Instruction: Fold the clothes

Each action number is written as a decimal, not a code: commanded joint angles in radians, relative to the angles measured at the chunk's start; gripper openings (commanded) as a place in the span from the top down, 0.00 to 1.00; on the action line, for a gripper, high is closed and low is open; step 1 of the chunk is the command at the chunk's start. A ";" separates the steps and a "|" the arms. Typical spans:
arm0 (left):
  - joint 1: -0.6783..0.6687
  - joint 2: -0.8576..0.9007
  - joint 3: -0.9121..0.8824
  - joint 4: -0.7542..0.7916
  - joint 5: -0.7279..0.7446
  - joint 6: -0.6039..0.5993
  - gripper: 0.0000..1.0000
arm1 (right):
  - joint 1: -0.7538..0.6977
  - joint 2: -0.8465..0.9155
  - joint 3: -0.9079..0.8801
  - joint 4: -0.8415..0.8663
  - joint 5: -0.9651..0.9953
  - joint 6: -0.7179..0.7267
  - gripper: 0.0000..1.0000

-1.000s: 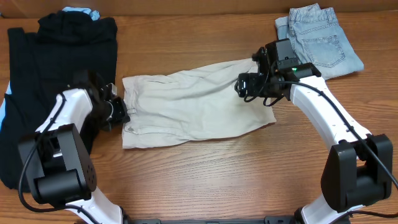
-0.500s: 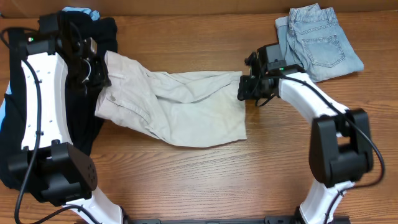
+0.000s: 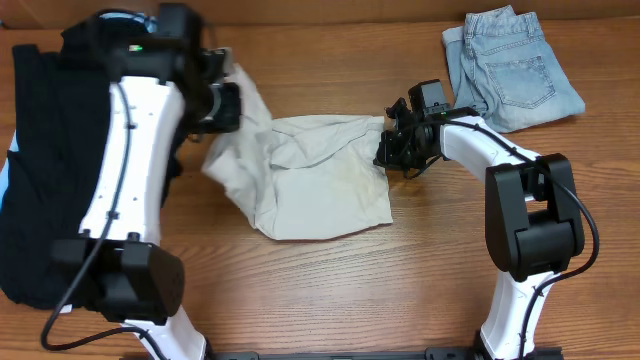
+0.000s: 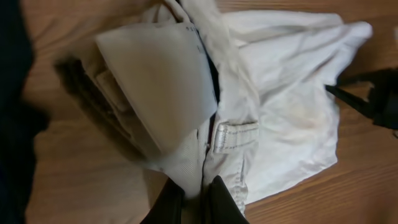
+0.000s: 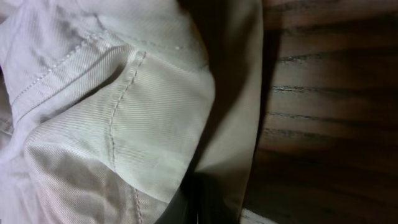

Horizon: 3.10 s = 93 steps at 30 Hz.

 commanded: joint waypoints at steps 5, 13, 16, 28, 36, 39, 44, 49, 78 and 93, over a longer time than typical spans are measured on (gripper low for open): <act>-0.187 0.006 0.021 0.130 -0.078 -0.196 0.96 | 0.015 0.061 -0.014 -0.008 0.010 0.011 0.96; -0.357 0.093 0.014 0.221 -0.089 -0.249 0.96 | 0.014 0.061 -0.014 -0.012 0.010 0.011 0.96; -0.402 0.148 0.014 0.226 -0.089 -0.258 0.95 | 0.014 0.061 -0.014 -0.013 0.006 0.011 0.96; -0.427 0.257 0.018 0.219 -0.122 -0.289 0.24 | -0.132 -0.189 0.043 -0.094 -0.101 0.068 0.86; -0.335 0.161 0.139 0.083 -0.229 -0.273 0.21 | -0.198 -0.342 0.042 -0.190 -0.133 -0.043 0.09; -0.285 0.113 0.188 0.032 -0.237 -0.262 0.00 | -0.162 -0.308 0.032 -0.213 -0.133 -0.064 0.00; -0.207 0.061 0.193 0.004 -0.280 -0.190 0.00 | -0.068 -0.220 0.019 -0.203 -0.116 -0.026 0.00; -0.135 0.073 0.192 -0.070 -0.318 -0.182 0.00 | -0.025 -0.134 0.019 -0.181 -0.061 0.073 0.00; -0.087 0.076 0.187 -0.119 -0.318 -0.172 0.00 | 0.208 0.062 0.000 0.331 -0.452 0.439 0.96; -0.086 0.076 0.187 -0.117 -0.399 -0.173 0.00 | -0.002 -0.025 0.038 0.898 -0.637 0.887 0.96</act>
